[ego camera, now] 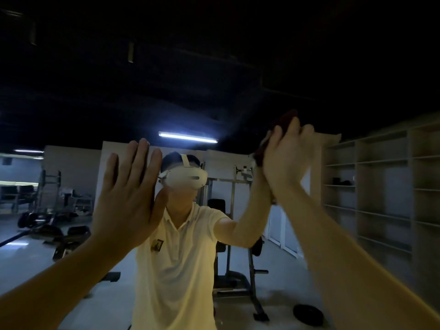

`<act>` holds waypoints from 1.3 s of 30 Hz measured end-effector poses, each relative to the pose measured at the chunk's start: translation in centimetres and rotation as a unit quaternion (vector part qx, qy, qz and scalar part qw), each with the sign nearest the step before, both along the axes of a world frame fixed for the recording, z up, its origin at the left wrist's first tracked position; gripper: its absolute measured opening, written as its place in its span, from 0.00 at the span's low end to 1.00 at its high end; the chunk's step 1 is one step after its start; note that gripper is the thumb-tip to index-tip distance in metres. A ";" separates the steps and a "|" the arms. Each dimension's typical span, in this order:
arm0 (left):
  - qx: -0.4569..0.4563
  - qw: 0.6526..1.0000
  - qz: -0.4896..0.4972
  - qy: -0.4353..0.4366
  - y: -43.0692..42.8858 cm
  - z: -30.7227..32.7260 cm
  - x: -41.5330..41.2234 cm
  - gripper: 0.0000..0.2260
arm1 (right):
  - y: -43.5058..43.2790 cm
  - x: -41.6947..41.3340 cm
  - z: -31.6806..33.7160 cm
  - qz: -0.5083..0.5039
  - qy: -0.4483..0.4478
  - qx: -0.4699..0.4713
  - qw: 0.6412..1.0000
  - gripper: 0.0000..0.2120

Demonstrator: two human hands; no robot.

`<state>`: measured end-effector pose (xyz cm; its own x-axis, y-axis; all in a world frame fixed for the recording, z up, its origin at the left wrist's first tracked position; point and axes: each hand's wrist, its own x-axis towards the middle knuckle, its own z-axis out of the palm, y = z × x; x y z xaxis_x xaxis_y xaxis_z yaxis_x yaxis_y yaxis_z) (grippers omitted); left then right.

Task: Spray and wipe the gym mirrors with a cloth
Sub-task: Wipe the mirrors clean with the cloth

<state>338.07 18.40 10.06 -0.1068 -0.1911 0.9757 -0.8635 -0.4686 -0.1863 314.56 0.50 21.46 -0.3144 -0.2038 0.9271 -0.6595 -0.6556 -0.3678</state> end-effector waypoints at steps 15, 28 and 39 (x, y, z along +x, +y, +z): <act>0.018 1.000 0.016 0.008 0.1 0.1 -0.1 0.34 | -1.9 -4.4 1.2 -0.033 0.149 -0.113 0.982 0.19; 0.013 1.000 0.014 0.006 0.0 0.1 0.0 0.33 | 9.4 11.1 1.6 0.066 0.197 -0.223 0.952 0.24; 0.009 1.000 0.020 -0.009 0.0 0.0 0.4 0.33 | -1.3 -1.7 7.8 -0.027 0.004 -0.045 0.999 0.20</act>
<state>338.45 18.43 10.02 -0.1157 -0.2124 0.9703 -0.8411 -0.4986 -0.2094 312.84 -0.77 29.23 -0.3148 -0.1021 0.9436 -0.6974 -0.6495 -0.3030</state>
